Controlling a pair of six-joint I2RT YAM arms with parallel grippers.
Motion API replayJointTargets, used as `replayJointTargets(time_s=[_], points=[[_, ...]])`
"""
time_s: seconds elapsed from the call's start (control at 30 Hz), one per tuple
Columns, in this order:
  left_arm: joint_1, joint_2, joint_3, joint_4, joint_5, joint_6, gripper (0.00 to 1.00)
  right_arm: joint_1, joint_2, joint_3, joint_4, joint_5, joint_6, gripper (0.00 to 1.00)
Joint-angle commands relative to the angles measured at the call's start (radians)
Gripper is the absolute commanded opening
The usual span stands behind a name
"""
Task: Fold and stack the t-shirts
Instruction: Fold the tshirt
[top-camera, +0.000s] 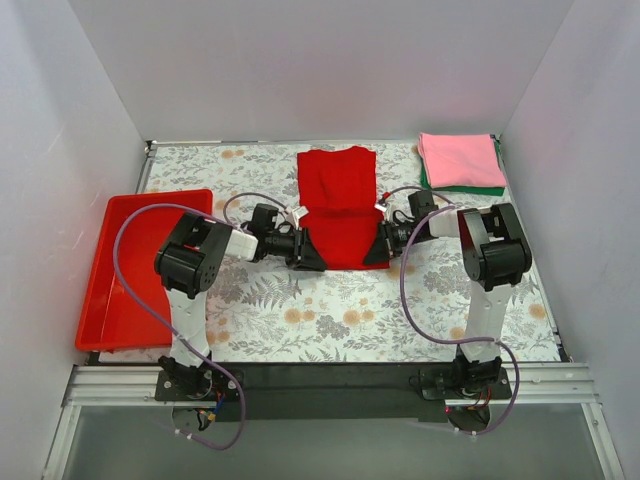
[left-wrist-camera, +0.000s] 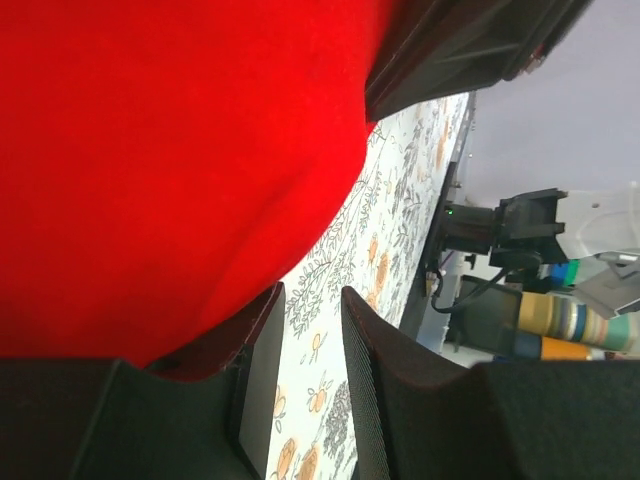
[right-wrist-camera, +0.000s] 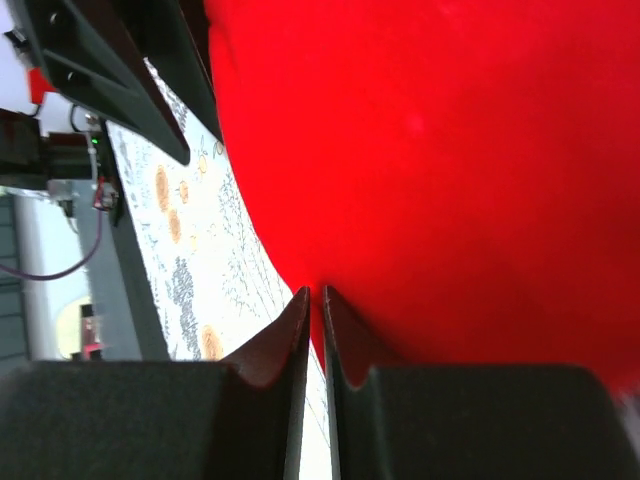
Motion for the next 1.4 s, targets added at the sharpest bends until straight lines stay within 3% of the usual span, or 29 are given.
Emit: replayJointTargets(time_s=[0.0, 0.2, 0.3, 0.4, 0.43, 0.57, 0.73, 0.97, 1.1, 1.37], points=[[0.041, 0.035, -0.029, -0.007, -0.02, 0.002, 0.3, -0.054, 0.035, -0.022, -0.021, -0.014, -0.038, 0.17], [0.043, -0.029, -0.033, 0.01, 0.089, -0.024, 0.36, -0.074, -0.009, -0.02, -0.072, -0.026, -0.097, 0.21], [0.044, -0.115, -0.01, -0.018, 0.134, -0.02, 0.4, -0.076, -0.072, 0.012, -0.176, -0.018, -0.171, 0.22], [0.058, -0.198, 0.04, -0.191, 0.154, 0.135, 0.4, -0.092, -0.132, 0.093, -0.352, 0.023, -0.33, 0.23], [0.058, -0.221, 0.1, -0.326, 0.133, 0.198, 0.4, -0.097, -0.164, 0.121, -0.392, 0.041, -0.364, 0.24], [0.061, -0.345, 0.186, -0.532, -0.025, 0.528, 0.4, -0.108, -0.275, 0.193, -0.438, 0.168, -0.511, 0.34], [0.048, -0.449, 0.096, -0.494, -0.177, 0.901, 0.42, -0.039, -0.388, 0.121, -0.342, 0.393, -0.723, 0.41], [-0.044, -0.535, -0.076, -0.328, -0.28, 1.23, 0.41, 0.136, -0.476, -0.072, -0.164, 0.541, -0.872, 0.4], [-0.093, -0.509, -0.127, -0.28, -0.322, 1.32, 0.41, 0.182, -0.464, -0.126, -0.113, 0.574, -0.897, 0.4], [-0.133, -0.437, -0.165, -0.194, -0.346, 1.353, 0.41, 0.202, -0.398, -0.176, -0.093, 0.591, -0.934, 0.4]])
